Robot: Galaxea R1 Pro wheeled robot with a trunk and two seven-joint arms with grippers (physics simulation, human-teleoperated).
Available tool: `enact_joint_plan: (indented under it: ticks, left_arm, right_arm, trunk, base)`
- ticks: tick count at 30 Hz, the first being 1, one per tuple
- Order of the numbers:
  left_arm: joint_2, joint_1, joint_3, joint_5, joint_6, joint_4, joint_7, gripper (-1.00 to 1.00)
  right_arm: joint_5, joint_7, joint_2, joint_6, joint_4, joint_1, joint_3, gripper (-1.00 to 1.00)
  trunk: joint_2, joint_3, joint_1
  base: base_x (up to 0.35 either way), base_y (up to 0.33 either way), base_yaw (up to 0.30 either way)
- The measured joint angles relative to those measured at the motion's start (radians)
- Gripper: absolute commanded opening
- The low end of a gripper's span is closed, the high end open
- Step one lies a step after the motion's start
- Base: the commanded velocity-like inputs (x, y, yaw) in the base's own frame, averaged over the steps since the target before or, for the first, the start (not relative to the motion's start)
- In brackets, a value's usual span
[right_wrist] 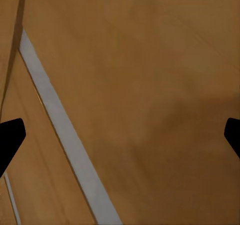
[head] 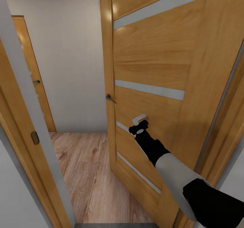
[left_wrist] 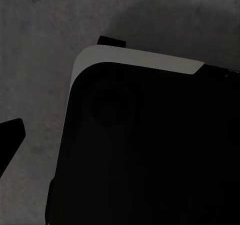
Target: Move the two storage containers from the living room to the garage. In the garage, place one container on the floor and stack the other container on top of it (either order is fine).
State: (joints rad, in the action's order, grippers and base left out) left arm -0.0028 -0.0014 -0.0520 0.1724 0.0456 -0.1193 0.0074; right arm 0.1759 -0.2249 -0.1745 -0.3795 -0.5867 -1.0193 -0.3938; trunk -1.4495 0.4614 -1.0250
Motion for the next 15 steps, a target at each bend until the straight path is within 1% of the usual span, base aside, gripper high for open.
enact_joint_plan:
  ticks: [8,10,15]
  left_arm:
    - [0.0,0.0,0.0,0.0,0.0,0.0,0.0,1.0]
    - [0.0,0.0,-0.001,0.0,0.0,0.0,0.0,1.0]
    - [0.0,0.0,-0.001,0.002,0.0,0.0,0.0,1.0]
  right_arm:
    - [-0.001,0.012,0.0,-0.001,0.0,0.0,-0.003,1.0]
    - [-0.001,0.012,0.0,-0.001,-0.001,0.0,-0.01,1.0]
    - [-0.001,0.012,0.0,0.0,-0.001,0.0,-0.056,1.0]
  trunk:
    - [0.0,0.0,0.0]
    - [0.0,0.0,0.0]
    - [0.0,0.0,0.0]
  base:
    - [0.0,0.0,0.0]
    - [0.0,0.0,0.0]
    - [0.0,0.0,0.0]
